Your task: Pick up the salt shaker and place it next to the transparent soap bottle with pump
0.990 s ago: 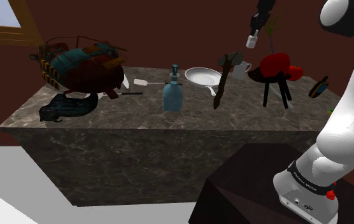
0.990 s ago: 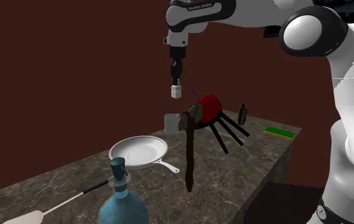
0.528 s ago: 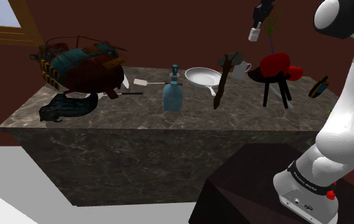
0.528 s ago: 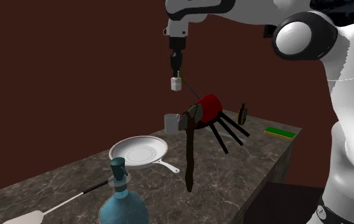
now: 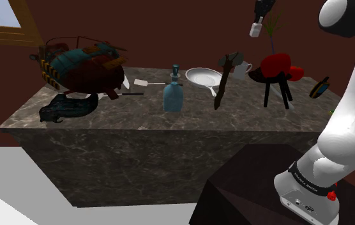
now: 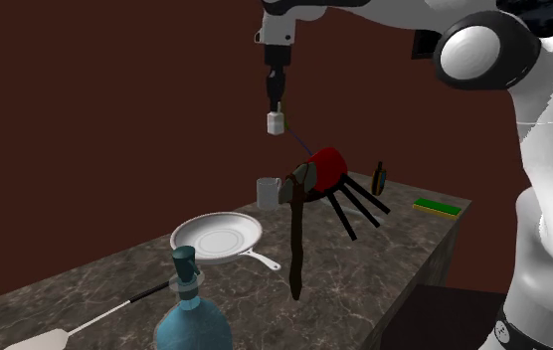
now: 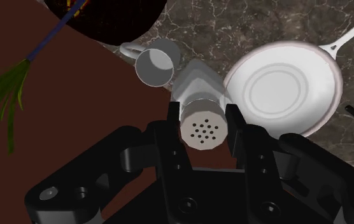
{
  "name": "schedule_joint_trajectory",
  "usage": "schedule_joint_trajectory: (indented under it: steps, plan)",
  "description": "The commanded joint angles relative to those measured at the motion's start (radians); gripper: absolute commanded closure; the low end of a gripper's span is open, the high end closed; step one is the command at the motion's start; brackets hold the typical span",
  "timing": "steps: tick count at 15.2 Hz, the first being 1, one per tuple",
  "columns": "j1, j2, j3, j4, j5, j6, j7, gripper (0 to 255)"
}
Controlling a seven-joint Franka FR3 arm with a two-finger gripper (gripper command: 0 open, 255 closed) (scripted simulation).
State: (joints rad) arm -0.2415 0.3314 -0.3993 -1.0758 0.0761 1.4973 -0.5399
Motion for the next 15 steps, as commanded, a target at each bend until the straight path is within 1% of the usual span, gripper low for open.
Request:
schedule_joint_trajectory:
  steps: [1, 4, 7, 11, 15]
  plan:
    - [0.058, -0.092, 0.006, -0.126, -0.042, 0.037, 0.045, 255]
    - [0.123, -0.203, 0.03, -0.268, -0.095, 0.072, 0.12, 255]
    - [0.172, -0.298, 0.064, -0.381, -0.138, 0.091, 0.197, 255]
    - [0.224, -0.403, 0.117, -0.5, -0.18, 0.101, 0.302, 255]
    - [0.265, -0.488, 0.177, -0.591, -0.203, 0.1, 0.404, 255]
